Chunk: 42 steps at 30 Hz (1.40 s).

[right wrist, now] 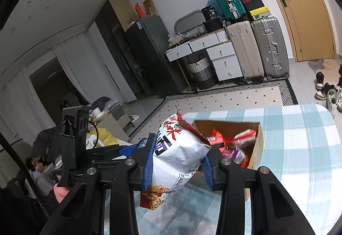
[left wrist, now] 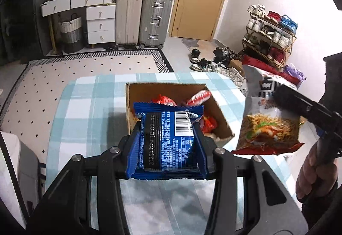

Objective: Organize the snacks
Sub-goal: 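Carry the blue pack in the left gripper over the box while the right carries the noodle bag, then open both grippers over the box, dropping the blue pack and noodle bag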

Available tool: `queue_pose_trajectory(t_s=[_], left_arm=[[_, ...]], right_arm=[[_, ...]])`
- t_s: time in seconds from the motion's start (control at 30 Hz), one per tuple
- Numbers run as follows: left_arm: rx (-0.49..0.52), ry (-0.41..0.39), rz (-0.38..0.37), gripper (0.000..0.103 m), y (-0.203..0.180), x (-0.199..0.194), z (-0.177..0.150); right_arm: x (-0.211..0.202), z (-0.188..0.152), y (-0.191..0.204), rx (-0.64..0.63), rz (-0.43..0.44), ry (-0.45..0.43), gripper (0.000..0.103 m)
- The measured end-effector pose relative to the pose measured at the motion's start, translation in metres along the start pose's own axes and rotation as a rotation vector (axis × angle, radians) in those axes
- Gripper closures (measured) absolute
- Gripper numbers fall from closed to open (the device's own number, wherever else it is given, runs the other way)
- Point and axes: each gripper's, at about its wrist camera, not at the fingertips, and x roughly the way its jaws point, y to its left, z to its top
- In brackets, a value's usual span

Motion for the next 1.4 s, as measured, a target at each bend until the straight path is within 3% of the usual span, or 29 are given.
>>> queue_pose_trajectory(t_s=[0.47,1.03,1.1,1.17,1.2,1.3,1.4], left_arm=[[-0.036,0.074,-0.023,0.061,0.01,0.066,0.057],[-0.024,0.147,-0.062,0.061,0.029,0.136,0.057],[-0.021,0.148,-0.062,0.057,0.029,0.14,0.059],[-0.022,0.149,-0.055,0.03,0.03,0.143,0.06],[-0.027,0.144,-0.05,0.025,0.031,0.143,0.06],[-0.022,0.129,-0.023,0.022,0.033,0.138,0.06],[-0.01,0.102,0.0,0.022,0.032,0.126,0.06]], right_arm=[[0.047,0.034,-0.032,0.002,-0.044,0.044,0.064],[0.108,0.017,-0.07,-0.018,-0.062,0.152,0.064],[0.115,0.016,-0.068,-0.038,-0.08,0.166,0.063],[0.121,0.014,-0.069,-0.062,-0.126,0.173,0.053],[0.124,0.013,-0.069,-0.074,-0.142,0.178,0.048],[0.122,0.011,-0.073,-0.08,-0.16,0.179,0.042],[0.11,0.011,-0.077,-0.07,-0.163,0.143,0.041]])
